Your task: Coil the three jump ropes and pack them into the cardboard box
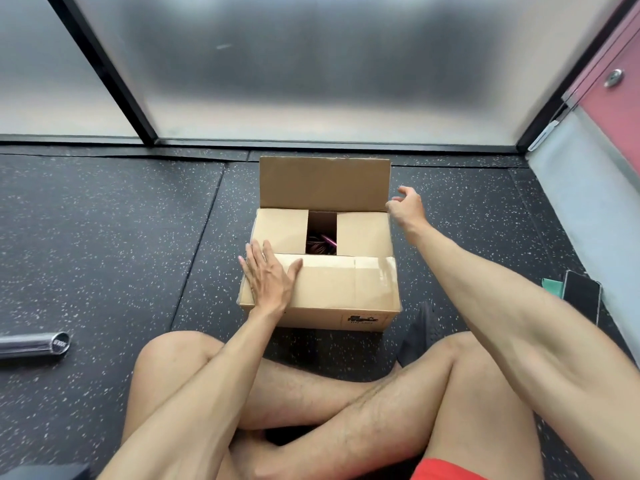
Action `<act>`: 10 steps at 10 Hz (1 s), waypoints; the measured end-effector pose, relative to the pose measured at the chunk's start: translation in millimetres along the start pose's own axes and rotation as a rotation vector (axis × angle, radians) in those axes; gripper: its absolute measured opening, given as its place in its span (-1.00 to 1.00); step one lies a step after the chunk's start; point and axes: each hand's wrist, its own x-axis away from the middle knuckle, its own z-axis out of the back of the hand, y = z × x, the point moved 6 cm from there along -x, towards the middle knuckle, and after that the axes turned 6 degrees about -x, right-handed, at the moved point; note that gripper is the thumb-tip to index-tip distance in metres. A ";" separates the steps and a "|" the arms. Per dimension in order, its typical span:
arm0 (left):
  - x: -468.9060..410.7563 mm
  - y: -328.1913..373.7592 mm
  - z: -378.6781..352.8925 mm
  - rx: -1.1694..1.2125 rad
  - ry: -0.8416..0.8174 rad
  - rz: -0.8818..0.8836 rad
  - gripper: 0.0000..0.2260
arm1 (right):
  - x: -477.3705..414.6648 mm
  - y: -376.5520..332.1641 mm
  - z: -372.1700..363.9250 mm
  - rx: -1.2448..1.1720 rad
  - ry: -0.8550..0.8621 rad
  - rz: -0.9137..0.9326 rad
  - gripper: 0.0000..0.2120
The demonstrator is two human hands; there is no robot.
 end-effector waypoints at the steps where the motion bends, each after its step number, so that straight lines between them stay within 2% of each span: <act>1: -4.6 -4.1 -1.5 0.098 0.008 0.045 -0.21 | -12.2 -18.2 -1.2 -0.045 0.029 0.021 -0.46; 2: -5.5 -6.1 -0.1 0.203 0.030 0.026 -0.24 | -3.7 -19.2 1.5 -0.044 0.079 0.056 -0.52; 3: 0.4 -9.8 7.7 0.433 0.084 0.007 -0.13 | 35.2 -6.8 -3.2 0.044 0.105 0.232 -0.59; 4: 4.6 -11.5 10.9 0.509 0.138 0.061 -0.01 | 71.5 1.9 -11.6 0.252 0.087 0.477 -0.66; 5: 6.1 3.2 14.9 0.181 0.287 -0.112 -0.18 | 116.6 22.1 -30.7 0.612 0.002 0.808 -0.77; 6: 1.0 14.8 6.4 -0.059 0.243 -0.350 -0.40 | 126.0 36.8 -44.3 0.750 -0.095 0.826 -0.73; 7: -8.9 18.7 5.4 -0.230 0.071 -0.454 -0.62 | 131.4 36.6 -51.1 0.832 -0.094 0.780 -0.72; 8: -13.1 24.9 20.6 -0.314 0.022 -0.456 -0.76 | 135.6 32.2 -51.6 0.885 -0.129 0.735 -0.76; 10: -33.8 59.1 65.7 -0.451 -0.091 -0.430 -0.80 | 124.1 -22.7 -45.4 0.932 -0.264 0.560 -0.77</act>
